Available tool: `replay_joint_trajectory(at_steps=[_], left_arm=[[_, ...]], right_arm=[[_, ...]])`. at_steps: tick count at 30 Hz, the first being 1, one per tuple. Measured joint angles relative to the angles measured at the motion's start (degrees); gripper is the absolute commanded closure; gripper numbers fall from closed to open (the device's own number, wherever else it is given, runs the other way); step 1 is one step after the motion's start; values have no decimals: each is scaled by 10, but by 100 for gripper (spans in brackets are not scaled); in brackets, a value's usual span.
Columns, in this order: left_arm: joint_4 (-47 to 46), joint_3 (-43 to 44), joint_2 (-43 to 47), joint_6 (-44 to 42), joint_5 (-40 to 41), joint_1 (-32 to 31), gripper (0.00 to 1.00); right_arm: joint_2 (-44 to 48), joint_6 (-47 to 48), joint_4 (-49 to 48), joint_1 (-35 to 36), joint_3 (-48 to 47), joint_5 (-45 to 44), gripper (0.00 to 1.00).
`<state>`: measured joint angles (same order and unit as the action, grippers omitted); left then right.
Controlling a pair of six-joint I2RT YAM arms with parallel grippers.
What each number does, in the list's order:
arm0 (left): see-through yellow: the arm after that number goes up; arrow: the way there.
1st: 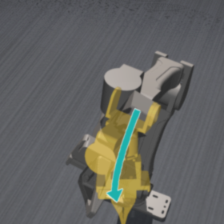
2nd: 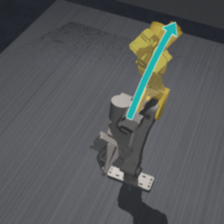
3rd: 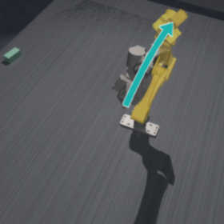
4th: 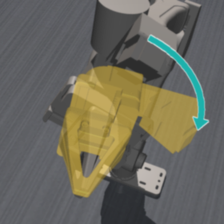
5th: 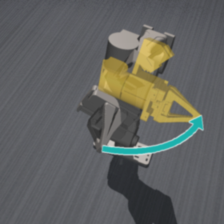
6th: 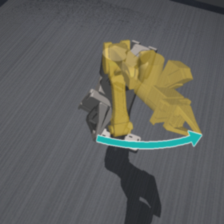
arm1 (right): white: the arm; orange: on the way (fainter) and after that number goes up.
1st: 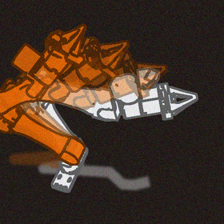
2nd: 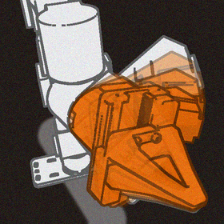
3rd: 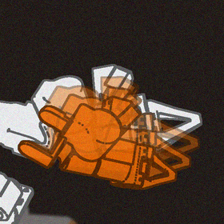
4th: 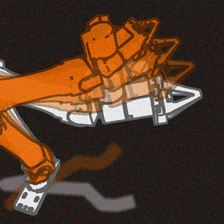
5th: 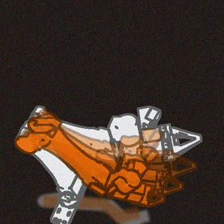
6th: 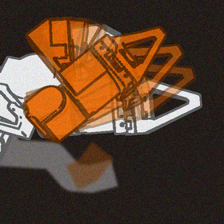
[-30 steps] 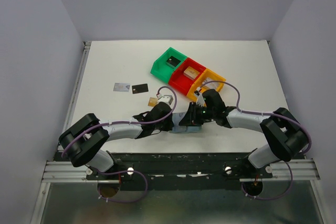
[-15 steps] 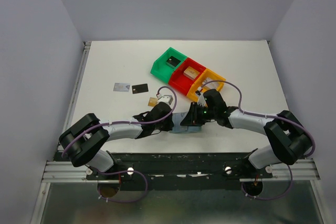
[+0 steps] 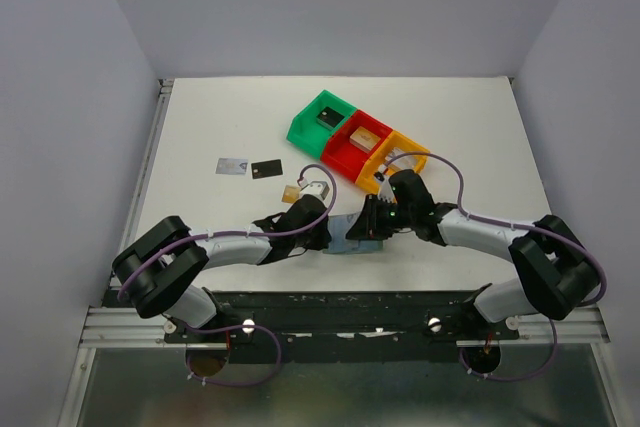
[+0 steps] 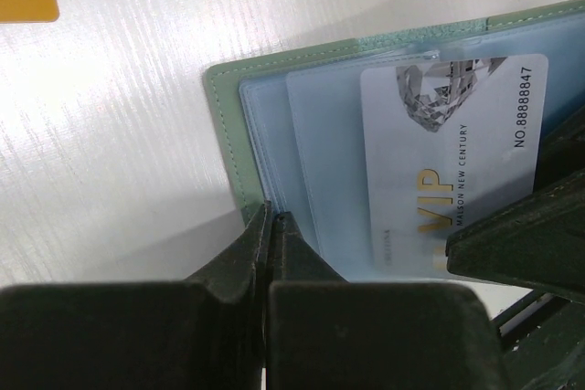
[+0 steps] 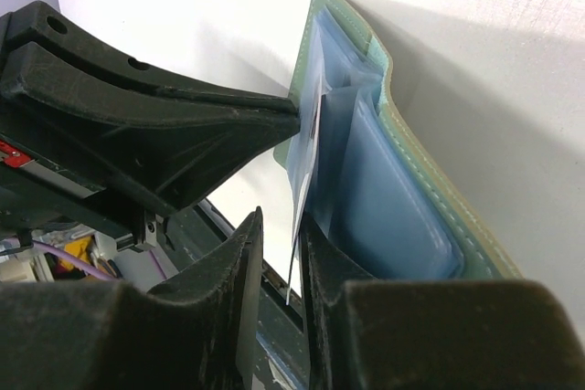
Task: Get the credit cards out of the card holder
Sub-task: Remove the credit card from the card holder.
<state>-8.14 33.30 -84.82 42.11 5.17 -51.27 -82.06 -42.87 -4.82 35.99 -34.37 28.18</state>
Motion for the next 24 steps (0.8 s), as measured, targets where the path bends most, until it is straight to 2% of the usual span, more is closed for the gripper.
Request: replay_joint_trajectory(at_steps=[24], left_arm=[[-17, -11, 2, 7, 2, 0, 100]], right_arm=[[12, 9, 21, -8, 0, -18, 82]])
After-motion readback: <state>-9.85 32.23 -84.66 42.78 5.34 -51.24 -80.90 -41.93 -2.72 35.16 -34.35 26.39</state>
